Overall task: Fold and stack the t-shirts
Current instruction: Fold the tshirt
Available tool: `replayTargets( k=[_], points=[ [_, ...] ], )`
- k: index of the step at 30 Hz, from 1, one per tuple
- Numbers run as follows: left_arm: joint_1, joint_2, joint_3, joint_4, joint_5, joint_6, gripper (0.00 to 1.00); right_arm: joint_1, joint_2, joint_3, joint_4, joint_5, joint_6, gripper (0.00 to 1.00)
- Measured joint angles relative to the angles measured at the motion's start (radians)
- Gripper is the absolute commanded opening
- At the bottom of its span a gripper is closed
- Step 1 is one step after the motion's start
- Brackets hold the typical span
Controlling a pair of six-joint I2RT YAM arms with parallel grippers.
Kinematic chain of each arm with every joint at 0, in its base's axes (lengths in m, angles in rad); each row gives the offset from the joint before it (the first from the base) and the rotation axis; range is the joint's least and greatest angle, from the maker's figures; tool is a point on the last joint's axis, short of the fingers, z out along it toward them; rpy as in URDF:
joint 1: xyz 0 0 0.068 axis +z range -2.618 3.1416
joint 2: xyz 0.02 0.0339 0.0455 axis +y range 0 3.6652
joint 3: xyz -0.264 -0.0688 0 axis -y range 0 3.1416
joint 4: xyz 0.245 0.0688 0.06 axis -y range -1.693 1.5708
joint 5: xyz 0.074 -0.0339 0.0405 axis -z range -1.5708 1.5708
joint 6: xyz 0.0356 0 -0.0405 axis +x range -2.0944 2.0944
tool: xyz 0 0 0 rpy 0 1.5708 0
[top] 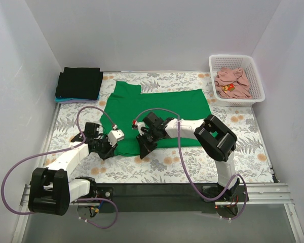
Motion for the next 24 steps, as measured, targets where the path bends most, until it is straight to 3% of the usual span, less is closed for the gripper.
replayTargets(
  k=[2,10,11,12,13,16,24],
  points=[
    [0.000,0.004,0.000,0.011,-0.004,-0.009,0.00,-0.001,0.002,0.000,0.000,0.002,0.003,0.01],
    [-0.005,0.005,0.012,-0.021,-0.011,-0.045,0.00,-0.002,-0.011,0.000,0.002,0.004,-0.004,0.01],
    [-0.005,0.005,0.014,-0.031,-0.011,-0.049,0.01,-0.002,-0.019,0.000,0.002,0.003,-0.004,0.05],
    [-0.005,0.009,0.020,-0.046,-0.011,-0.051,0.06,-0.002,-0.027,0.000,0.002,0.003,-0.003,0.24],
    [-0.005,0.016,0.027,-0.058,-0.011,-0.051,0.20,-0.002,-0.034,0.000,0.001,0.002,0.006,0.34],
    [-0.005,0.042,0.047,-0.082,-0.008,-0.060,0.39,-0.003,-0.048,0.000,0.005,0.009,0.015,0.51],
    [-0.006,0.030,0.052,-0.104,-0.020,-0.066,0.41,-0.002,-0.050,0.000,0.004,0.093,0.051,0.48]
  ],
)
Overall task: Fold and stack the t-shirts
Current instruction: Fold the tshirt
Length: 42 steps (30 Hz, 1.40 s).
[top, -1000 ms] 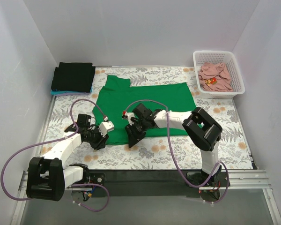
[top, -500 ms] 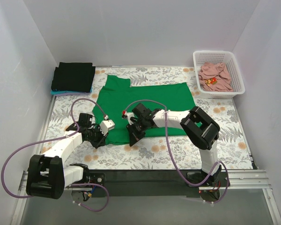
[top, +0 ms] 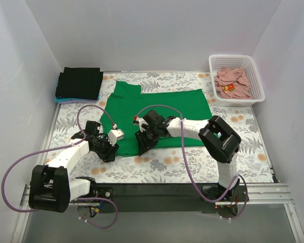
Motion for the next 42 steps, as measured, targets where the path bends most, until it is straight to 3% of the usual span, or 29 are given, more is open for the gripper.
replayTargets(
  k=[8,10,14,16,20,25,28,31,32,36,42],
  points=[
    [0.000,-0.003,-0.001,0.000,-0.012,0.000,0.41,0.020,0.018,0.039,-0.037,0.090,0.029,0.54],
    [0.000,-0.006,-0.003,0.001,-0.015,0.000,0.41,0.024,0.018,0.039,-0.037,0.092,0.035,0.51],
    [0.000,-0.016,-0.011,0.011,-0.012,-0.002,0.47,0.032,0.020,0.039,-0.045,0.100,0.040,0.29],
    [0.000,-0.015,-0.012,0.017,-0.006,-0.008,0.50,0.039,0.029,0.039,-0.048,0.096,0.042,0.25],
    [0.000,-0.014,-0.014,0.037,-0.006,-0.021,0.49,0.046,0.040,0.040,-0.048,0.080,0.043,0.05],
    [-0.009,-0.014,-0.022,0.082,-0.026,-0.056,0.46,0.045,0.053,0.053,-0.049,0.067,0.043,0.01],
    [-0.026,-0.015,-0.030,0.117,-0.046,-0.076,0.43,0.045,0.058,0.058,-0.049,0.061,0.043,0.01],
    [-0.052,-0.018,-0.039,0.155,-0.077,-0.092,0.28,0.045,0.058,0.058,-0.049,0.058,0.042,0.01],
    [-0.061,-0.020,-0.043,0.168,-0.087,-0.095,0.28,0.045,0.058,0.058,-0.049,0.058,0.042,0.01],
    [-0.083,-0.023,-0.053,0.205,-0.122,-0.111,0.00,0.037,0.058,0.058,-0.049,0.053,0.041,0.01],
    [-0.090,-0.044,-0.051,0.166,-0.130,-0.114,0.00,0.017,0.058,0.058,-0.050,0.032,0.037,0.01]
  ],
)
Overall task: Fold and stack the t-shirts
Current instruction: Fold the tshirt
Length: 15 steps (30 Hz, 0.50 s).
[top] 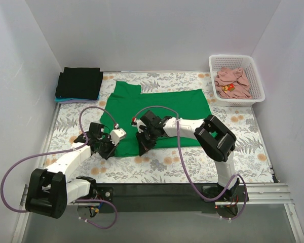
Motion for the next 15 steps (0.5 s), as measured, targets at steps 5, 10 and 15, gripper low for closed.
replayTargets(
  k=[5,10,15],
  points=[
    [-0.001,-0.031,0.043,-0.143,0.018,-0.006,0.00,-0.020,-0.018,0.000,-0.005,-0.026,-0.003,0.01],
    [-0.002,-0.045,0.137,-0.210,0.031,-0.026,0.00,-0.043,-0.050,0.010,-0.009,-0.056,-0.006,0.01],
    [0.000,-0.010,0.211,-0.200,0.032,-0.049,0.00,-0.074,-0.051,0.058,-0.010,-0.080,-0.006,0.01]
  ],
)
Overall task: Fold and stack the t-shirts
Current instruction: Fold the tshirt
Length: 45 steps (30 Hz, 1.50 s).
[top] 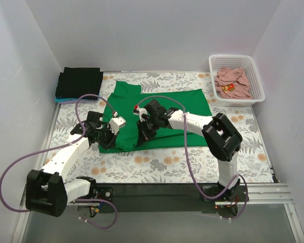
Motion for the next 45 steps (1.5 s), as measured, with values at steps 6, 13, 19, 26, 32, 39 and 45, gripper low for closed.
replayTargets(
  k=[6,13,19,26,32,39,45],
  points=[
    [0.026,0.120,0.062,0.075,-0.013,-0.025,0.00,-0.067,0.029,0.082,0.001,-0.017,0.000,0.01],
    [0.085,0.264,0.137,0.189,-0.025,-0.029,0.00,-0.118,0.131,0.188,0.003,-0.028,-0.001,0.01],
    [0.106,0.353,0.193,0.262,-0.034,-0.029,0.00,-0.133,0.195,0.234,0.002,-0.035,-0.003,0.01],
    [0.106,0.436,0.260,0.335,-0.039,-0.027,0.00,-0.151,0.211,0.257,0.000,-0.035,-0.003,0.01],
    [0.106,0.456,0.262,0.374,-0.057,-0.024,0.00,-0.176,0.231,0.288,0.003,-0.040,-0.003,0.01],
    [0.108,0.521,0.295,0.390,-0.083,-0.066,0.22,-0.198,0.274,0.307,0.000,-0.056,0.010,0.64],
    [0.126,0.539,0.355,0.358,-0.088,-0.140,0.44,-0.244,0.233,0.306,-0.022,-0.054,-0.021,0.66]
  ],
)
